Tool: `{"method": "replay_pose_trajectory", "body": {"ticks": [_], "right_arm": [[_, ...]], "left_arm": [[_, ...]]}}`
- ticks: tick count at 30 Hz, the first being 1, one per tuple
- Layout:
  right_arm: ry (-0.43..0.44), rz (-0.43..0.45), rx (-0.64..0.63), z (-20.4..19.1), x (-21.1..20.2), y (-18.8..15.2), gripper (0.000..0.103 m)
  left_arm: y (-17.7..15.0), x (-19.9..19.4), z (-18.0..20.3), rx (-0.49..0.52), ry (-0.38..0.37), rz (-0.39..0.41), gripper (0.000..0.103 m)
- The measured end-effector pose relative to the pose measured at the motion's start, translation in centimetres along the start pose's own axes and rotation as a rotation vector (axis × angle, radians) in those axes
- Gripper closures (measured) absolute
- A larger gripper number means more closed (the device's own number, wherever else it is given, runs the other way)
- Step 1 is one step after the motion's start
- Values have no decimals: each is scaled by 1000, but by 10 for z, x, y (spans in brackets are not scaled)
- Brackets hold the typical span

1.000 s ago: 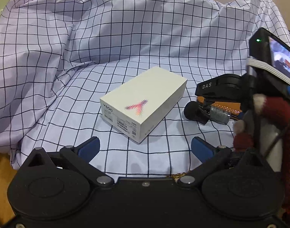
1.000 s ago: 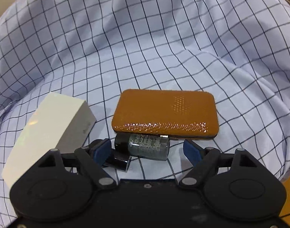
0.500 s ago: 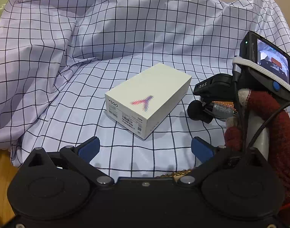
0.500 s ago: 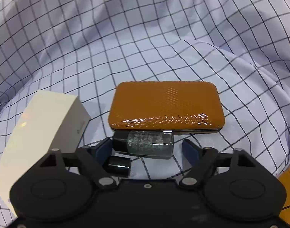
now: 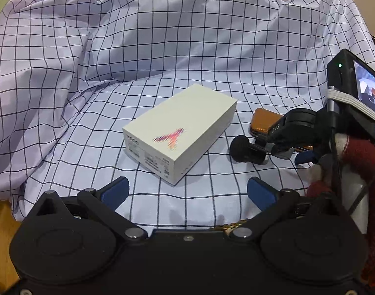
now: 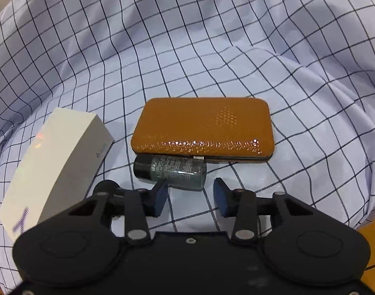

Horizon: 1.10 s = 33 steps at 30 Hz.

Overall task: Organize soft objects
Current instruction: 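Close the right tool on the grey bottle beside the leather case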

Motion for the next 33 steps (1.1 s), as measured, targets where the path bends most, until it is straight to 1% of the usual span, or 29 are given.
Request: {"method": "replay_pose_trajectory", "body": {"ticks": [2,5,8,10,14,16,18,20,26,30,33], "right_arm": [[12,-4,19,-1,0,1,49],[19,-11,56,-5,4,4,42],[-8,-17,65,-14,13,7,34],[-12,-15,73,-19,16,9,32],[-55,-12,80,-28,23,10,28],[-73,-13,80,-31,27,11,28],[-91,-9,82,-31,28,11,32],[-95,-9,82,-29,29,11,33],[-54,-17,71,-20,19,11,33],[-18,-3,50,-6,-1,7,33],[-10,14,23,9,-13,5,33]], "left_arm": [[0,0,1,1,4,-2,4],[-1,0,0,-6,6,-4,4],[-2,0,-3,-16,9,-6,4],[-2,0,-5,-25,12,-4,4],[-3,-1,-13,-46,9,-4,4],[-4,-1,-15,-48,5,-2,4],[-5,-2,-18,-53,6,0,4],[-6,-2,-21,-63,5,0,4],[-4,-4,-23,-71,10,5,4],[2,-4,-13,-40,5,14,4],[8,-2,-1,-18,-20,20,4]]}}
Point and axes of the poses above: each gripper's, at about its wrist camera, not at the fingertips, and x roughly the way its jaws point, z to its right, y to its top, the point moved 1 cm from there along x, roughly the way its jaws point, and after that the axes turned 2 degrees about z, right-handed, at the moved point
